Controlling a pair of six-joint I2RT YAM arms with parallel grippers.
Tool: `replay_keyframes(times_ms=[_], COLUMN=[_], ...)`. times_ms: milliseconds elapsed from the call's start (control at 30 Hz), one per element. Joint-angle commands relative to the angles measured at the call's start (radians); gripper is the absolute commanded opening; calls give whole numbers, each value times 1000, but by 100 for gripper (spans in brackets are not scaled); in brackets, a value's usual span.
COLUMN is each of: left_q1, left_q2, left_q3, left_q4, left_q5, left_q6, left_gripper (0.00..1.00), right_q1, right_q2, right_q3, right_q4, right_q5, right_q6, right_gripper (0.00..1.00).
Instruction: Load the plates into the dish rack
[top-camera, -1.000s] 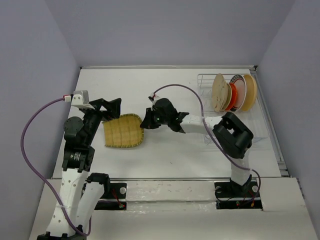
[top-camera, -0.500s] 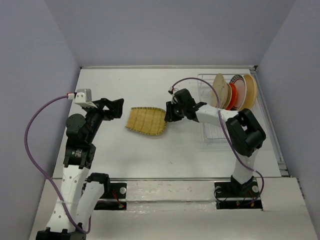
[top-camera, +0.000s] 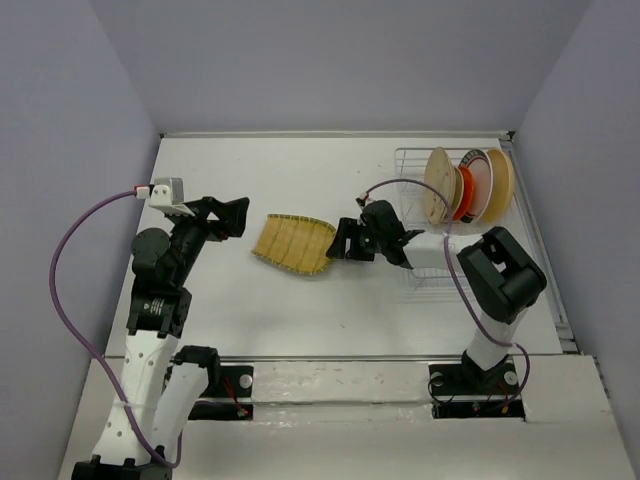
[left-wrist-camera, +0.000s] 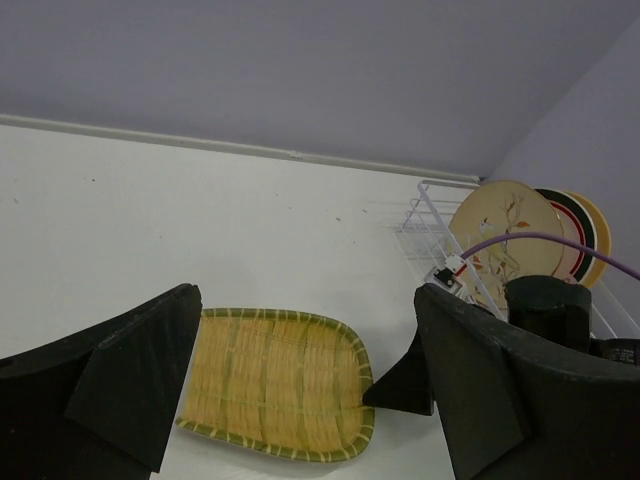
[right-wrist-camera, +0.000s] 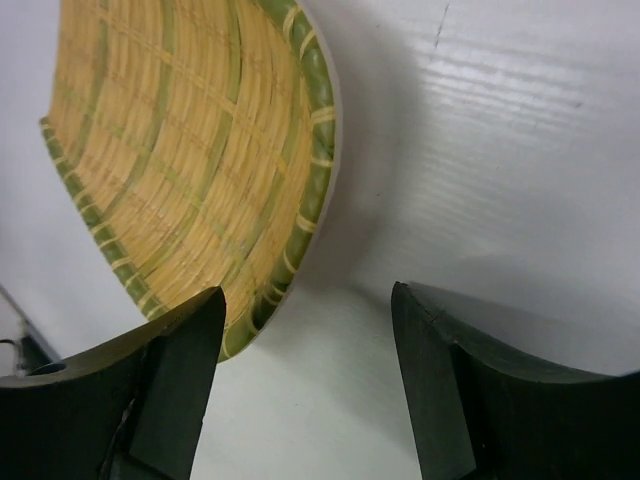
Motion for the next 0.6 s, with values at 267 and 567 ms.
replay_keyframes(times_ms=[267, 567], left_q1=[-2, -3], left_q2=[-11, -16], left_q3=[-8, -10], left_q4=[67, 73], left_q5=[26, 36], left_q6=[-3, -8], left_gripper=[99, 99], right_q1=[47, 57], right_q2=[93, 87], right_q3=[-96, -40], right_q4=[480, 409], right_q5=[-90, 77], right_q6=[375, 351], right_gripper=[59, 7])
